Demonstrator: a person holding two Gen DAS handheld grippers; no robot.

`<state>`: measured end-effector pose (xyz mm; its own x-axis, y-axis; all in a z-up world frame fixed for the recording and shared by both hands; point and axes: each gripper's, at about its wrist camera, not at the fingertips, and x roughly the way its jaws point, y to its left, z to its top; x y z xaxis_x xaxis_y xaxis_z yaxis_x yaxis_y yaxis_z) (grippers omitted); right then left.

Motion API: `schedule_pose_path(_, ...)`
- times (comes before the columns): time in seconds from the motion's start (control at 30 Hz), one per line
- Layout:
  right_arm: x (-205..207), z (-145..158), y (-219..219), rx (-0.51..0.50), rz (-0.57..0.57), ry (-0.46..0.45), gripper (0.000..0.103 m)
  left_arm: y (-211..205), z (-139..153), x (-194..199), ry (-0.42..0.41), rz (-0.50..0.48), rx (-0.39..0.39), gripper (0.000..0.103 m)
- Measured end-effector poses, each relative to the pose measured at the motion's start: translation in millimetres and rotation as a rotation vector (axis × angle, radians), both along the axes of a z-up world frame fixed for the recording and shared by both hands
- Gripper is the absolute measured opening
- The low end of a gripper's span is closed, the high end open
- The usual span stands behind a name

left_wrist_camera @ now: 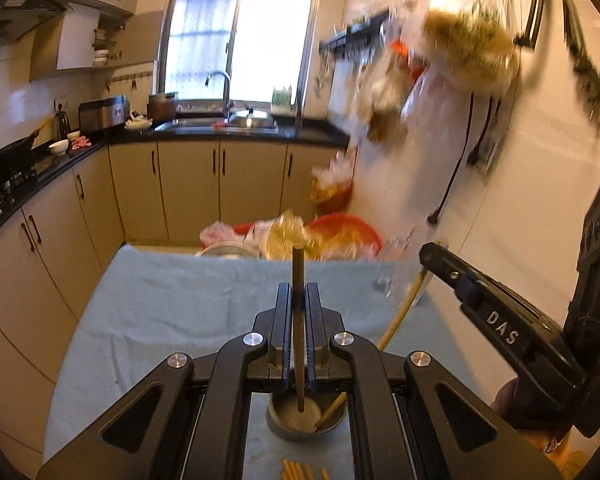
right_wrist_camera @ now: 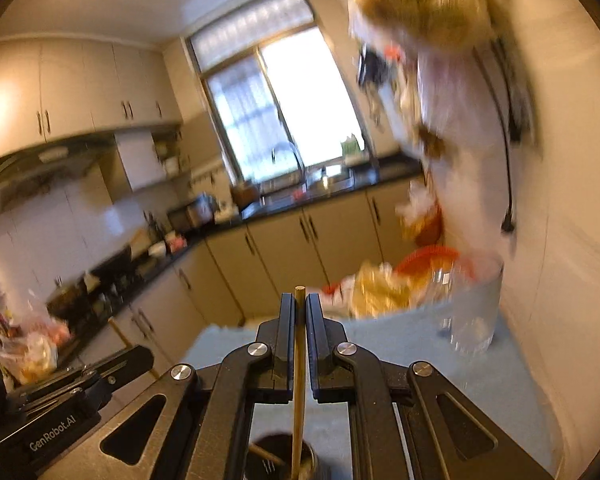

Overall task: Organize utensils
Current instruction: 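Lift the chopstick with the right gripper and lower it into the holder cup, then open the right gripper to release the chopstick and withdraw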

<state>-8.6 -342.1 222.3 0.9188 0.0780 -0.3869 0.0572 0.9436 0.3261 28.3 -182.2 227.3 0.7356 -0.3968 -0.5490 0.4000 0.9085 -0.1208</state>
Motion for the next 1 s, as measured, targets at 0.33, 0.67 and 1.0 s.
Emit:
schedule_pose_path(0.33,17,-44,-8,0.057,0.023,0.114,0.007,3,-29,-2,0.013,0.033,0.073,0.008)
schedule_pose_path(0.67,-2,-36,-7,0.058,0.016,0.115,0.045,26,-20,-27,-0.025,0.097,0.077,0.036)
schedule_pose_path(1.0,-57,-11,-2,-0.007,-0.004,0.088,0.054,63,-9,-76,-0.06,0.163,0.081,0.042)
